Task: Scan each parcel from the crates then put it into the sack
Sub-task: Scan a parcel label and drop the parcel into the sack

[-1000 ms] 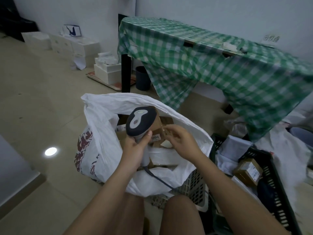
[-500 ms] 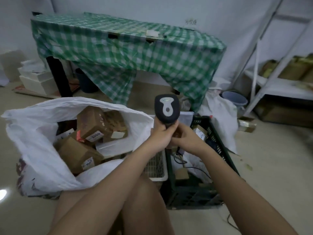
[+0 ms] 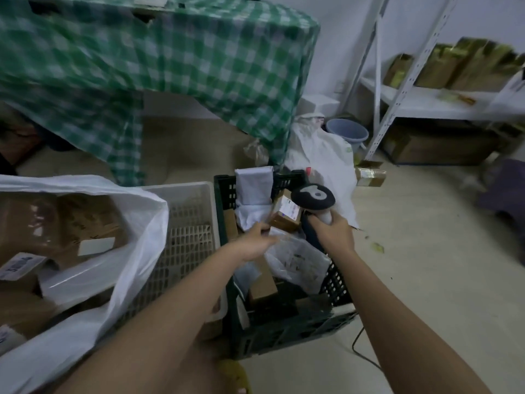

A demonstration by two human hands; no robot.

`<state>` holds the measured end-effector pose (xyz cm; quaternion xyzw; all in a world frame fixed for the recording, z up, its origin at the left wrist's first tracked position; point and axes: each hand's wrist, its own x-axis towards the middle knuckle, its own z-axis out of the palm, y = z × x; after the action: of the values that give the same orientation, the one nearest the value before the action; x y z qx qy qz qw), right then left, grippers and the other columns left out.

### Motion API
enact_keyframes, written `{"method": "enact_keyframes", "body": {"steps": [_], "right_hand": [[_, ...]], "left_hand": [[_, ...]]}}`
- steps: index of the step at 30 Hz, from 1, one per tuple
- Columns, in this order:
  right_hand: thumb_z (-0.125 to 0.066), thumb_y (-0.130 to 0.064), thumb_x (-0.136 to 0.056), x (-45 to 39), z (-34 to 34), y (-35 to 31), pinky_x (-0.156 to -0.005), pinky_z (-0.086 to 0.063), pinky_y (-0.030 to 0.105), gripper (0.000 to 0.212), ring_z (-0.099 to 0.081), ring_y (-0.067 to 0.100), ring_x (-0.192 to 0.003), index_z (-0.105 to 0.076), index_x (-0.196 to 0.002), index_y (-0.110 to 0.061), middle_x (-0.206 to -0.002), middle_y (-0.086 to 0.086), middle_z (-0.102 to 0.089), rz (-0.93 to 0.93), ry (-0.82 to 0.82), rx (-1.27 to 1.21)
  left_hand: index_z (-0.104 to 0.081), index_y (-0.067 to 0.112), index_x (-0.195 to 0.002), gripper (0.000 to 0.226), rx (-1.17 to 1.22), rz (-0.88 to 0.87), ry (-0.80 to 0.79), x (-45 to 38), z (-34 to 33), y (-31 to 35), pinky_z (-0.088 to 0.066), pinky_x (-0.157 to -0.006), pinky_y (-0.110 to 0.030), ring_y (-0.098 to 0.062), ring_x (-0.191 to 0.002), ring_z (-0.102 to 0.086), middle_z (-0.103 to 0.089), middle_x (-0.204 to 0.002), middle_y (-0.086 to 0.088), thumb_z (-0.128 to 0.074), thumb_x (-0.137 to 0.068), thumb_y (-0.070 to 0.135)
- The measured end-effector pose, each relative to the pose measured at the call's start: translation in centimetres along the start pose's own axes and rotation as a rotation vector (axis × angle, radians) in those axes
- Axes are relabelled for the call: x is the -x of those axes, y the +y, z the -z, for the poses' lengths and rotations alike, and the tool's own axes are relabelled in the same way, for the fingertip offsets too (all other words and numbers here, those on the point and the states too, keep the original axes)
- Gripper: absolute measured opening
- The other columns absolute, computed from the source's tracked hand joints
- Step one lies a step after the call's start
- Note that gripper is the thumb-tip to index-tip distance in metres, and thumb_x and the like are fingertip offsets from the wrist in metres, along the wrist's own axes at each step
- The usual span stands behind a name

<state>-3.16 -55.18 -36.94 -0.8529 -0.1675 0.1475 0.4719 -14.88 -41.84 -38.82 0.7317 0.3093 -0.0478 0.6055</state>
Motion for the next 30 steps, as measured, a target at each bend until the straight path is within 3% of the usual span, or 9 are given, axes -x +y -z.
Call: {"method": "enact_keyframes", "body": {"steps": [2, 4, 7, 10, 13, 17, 20, 23, 30], "right_hand": [[-0.064, -0.025, -0.086, -3.0, -1.6, 1.4, -0.069, -0.049, 0.039, 0.006, -0.059, 0.025, -0.076, -0.058, -0.085, -0.023, -0.083, 0.008, -0.065, -0.050, -0.024, -0.114], [-0.064, -0.023, -0.087, -5.9, -3.8, 2.2, -0.066, -0.047, 0.033, 0.006, -0.057, 0.021, -0.073, -0.059, -0.090, -0.021, -0.086, 0.010, -0.065, -0.088, -0.071, -0.171], [-0.063, -0.017, -0.090, -10.5, -7.5, 3.1, -0.055, -0.044, 0.023, 0.005, -0.055, 0.014, -0.065, -0.058, -0.088, -0.017, -0.078, 0.005, -0.061, -0.132, -0.077, -0.276], [-0.065, -0.017, -0.089, -14.9, -11.1, 3.6, -0.058, -0.046, 0.025, 0.010, -0.058, 0.018, -0.070, -0.062, -0.095, -0.010, -0.081, 0.008, -0.063, -0.140, -0.040, -0.365], [-0.066, -0.031, -0.076, -19.1, -14.0, 4.1, -0.066, -0.051, 0.039, 0.009, -0.060, 0.025, -0.070, -0.064, -0.079, -0.024, -0.072, 0.005, -0.064, -0.142, 0.038, -0.393], [-0.065, -0.037, -0.073, -23.6, -16.7, 3.9, -0.063, -0.049, 0.038, 0.008, -0.058, 0.020, -0.061, -0.062, -0.070, -0.029, -0.059, -0.003, -0.060, -0.124, 0.064, -0.436], [-0.064, -0.019, -0.087, -26.0, -18.0, 4.4, -0.059, -0.048, 0.032, 0.010, -0.054, 0.015, -0.057, -0.059, -0.079, -0.020, -0.064, 0.001, -0.058, -0.110, 0.020, -0.475], [-0.066, -0.042, -0.072, -25.9, -18.9, 6.3, -0.070, -0.054, 0.043, 0.014, -0.061, 0.019, -0.064, -0.063, -0.073, -0.029, -0.063, -0.004, -0.063, -0.133, 0.031, -0.402], [-0.075, -0.031, -0.082, -21.0, -14.7, 5.1, -0.070, -0.053, 0.030, 0.048, -0.063, 0.021, -0.090, -0.056, -0.123, -0.015, -0.104, 0.003, -0.065, -0.314, 0.186, -0.696]], "left_hand": [[-0.058, 0.016, -0.097, 0.014, -0.029, 0.026, 0.092, -3.6, 1.2, -0.7, -0.038, -0.067, -0.027, -0.014, -0.081, -0.051, -0.052, -0.086, 0.000, -0.049, -0.099, 0.027], [-0.061, 0.003, -0.109, 0.026, -0.035, 0.075, 0.208, -7.5, 2.8, -1.5, -0.036, -0.063, -0.025, -0.018, -0.082, -0.053, -0.055, -0.092, -0.005, -0.048, -0.098, 0.023], [-0.055, 0.007, -0.081, 0.020, -0.060, 0.052, 0.331, -13.3, 5.3, -1.8, -0.030, -0.053, -0.024, -0.017, -0.067, -0.049, -0.052, -0.074, -0.005, -0.046, -0.096, 0.016], [-0.054, 0.013, -0.098, 0.005, -0.058, -0.024, 0.449, -19.4, 8.0, -1.3, -0.042, -0.070, -0.028, -0.021, -0.088, -0.055, -0.057, -0.095, -0.003, -0.052, -0.094, 0.015], [-0.041, 0.010, -0.139, 0.049, -0.168, -0.091, 0.553, -25.1, 10.0, -1.4, -0.045, -0.097, -0.038, -0.029, -0.120, -0.050, -0.048, -0.137, -0.011, -0.058, -0.093, 0.019], [-0.016, 0.009, -0.153, 0.076, -0.411, -0.176, 0.601, -30.6, 12.2, -2.1, -0.023, -0.115, -0.037, -0.027, -0.146, -0.014, -0.014, -0.160, -0.010, -0.061, -0.093, 0.023], [-0.029, 0.011, -0.149, 0.066, -0.436, -0.146, 0.535, -33.0, 12.7, -3.6, -0.037, -0.107, -0.040, -0.032, -0.137, -0.034, -0.033, -0.152, -0.014, -0.061, -0.093, 0.022], [-0.062, 0.013, -0.116, 0.028, -0.397, -0.221, 0.629, -32.1, 11.4, -5.5, -0.046, -0.079, -0.034, -0.031, -0.105, -0.057, -0.057, -0.116, -0.013, -0.062, -0.088, 0.018], [-0.069, 0.013, -0.102, 0.030, -0.463, -0.561, 0.743, -22.7, 6.0, -6.9, -0.039, -0.070, -0.027, -0.018, -0.102, -0.040, -0.056, -0.107, -0.004, -0.071, -0.076, -0.002]]}}
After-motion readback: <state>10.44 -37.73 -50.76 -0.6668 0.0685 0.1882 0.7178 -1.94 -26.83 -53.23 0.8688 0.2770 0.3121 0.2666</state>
